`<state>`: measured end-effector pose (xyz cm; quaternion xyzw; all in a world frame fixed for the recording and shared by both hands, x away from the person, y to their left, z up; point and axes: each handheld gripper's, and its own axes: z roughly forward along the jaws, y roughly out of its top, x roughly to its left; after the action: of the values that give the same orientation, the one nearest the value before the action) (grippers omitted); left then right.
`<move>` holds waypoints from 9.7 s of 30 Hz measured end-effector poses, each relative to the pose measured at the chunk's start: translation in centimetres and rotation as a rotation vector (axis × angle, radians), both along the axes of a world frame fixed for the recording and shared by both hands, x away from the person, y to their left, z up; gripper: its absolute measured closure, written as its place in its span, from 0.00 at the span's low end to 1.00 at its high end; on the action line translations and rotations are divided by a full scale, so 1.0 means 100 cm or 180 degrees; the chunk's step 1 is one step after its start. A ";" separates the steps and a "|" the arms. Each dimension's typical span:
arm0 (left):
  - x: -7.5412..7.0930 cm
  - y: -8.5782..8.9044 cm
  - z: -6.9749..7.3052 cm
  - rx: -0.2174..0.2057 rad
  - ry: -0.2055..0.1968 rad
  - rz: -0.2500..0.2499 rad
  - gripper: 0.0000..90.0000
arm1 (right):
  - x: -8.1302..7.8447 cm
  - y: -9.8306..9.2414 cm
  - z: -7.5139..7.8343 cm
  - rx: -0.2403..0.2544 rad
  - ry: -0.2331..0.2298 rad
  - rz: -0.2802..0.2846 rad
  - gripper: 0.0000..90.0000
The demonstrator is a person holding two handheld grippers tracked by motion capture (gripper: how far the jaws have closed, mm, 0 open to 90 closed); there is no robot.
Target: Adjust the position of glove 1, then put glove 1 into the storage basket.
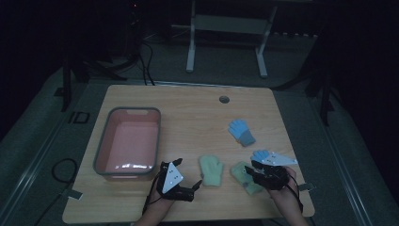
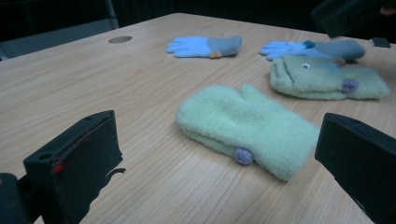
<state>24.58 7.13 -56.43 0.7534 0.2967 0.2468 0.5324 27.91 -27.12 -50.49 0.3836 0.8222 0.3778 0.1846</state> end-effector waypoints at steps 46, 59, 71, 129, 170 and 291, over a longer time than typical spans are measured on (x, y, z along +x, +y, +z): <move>0.000 0.000 0.000 0.0002 -0.0002 0.0013 0.00 | -0.013 0.047 0.003 0.0256 -0.0229 -0.1246 0.95; 0.000 0.000 0.000 -0.0006 0.0005 0.0013 0.00 | -0.004 0.045 -0.045 0.0247 0.0106 -0.1440 0.92; 0.000 0.000 0.000 -0.0008 0.0007 -0.0004 0.00 | -0.002 0.043 -0.048 0.0276 0.0091 -0.1355 0.73; 0.000 0.000 0.000 -0.0018 0.0027 0.0004 0.00 | 0.002 0.047 0.030 0.0088 -0.0459 -0.0583 0.94; 0.000 0.001 0.000 -0.0056 0.0017 -0.0015 0.00 | -0.007 0.136 -0.036 0.0045 -0.0021 -0.0519 0.91; 0.040 -0.011 0.094 0.1831 -0.0038 -0.1244 0.84 | 0.092 0.145 0.030 0.0734 0.0630 0.1180 0.78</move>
<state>28.62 5.98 -46.99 0.9138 0.0620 0.2181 0.3371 37.07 -12.59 -47.48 0.2797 0.8441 0.4572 -0.0143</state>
